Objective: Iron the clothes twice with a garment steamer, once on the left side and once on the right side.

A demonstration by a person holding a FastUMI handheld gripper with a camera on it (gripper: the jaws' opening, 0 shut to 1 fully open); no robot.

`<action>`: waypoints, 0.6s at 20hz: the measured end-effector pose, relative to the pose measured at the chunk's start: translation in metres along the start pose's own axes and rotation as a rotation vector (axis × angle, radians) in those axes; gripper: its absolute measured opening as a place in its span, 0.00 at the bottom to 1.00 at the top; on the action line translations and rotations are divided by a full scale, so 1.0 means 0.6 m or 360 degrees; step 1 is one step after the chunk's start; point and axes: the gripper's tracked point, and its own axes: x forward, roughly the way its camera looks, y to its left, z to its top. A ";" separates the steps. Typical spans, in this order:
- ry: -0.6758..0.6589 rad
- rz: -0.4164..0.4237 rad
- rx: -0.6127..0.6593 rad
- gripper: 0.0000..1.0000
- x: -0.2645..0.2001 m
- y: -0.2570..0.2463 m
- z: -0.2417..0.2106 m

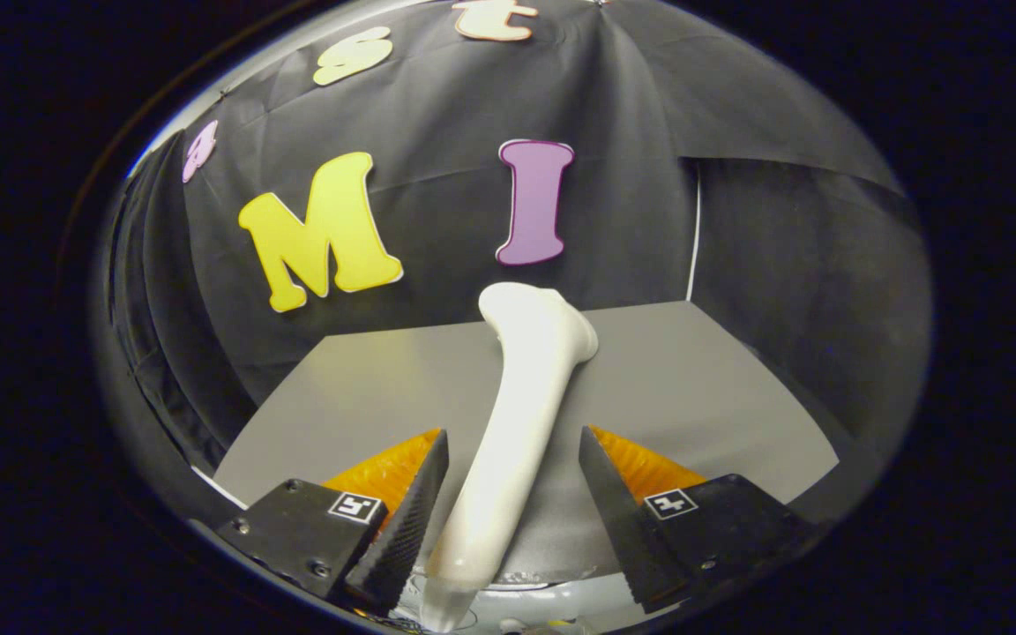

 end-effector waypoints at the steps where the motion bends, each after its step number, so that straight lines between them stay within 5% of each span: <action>1: 0.0027 0.0023 0.0008 0.87 0.004 0.003 -0.005; 12: 0.0097 0.0172 0.0213 0.44 0.018 0.023 -0.008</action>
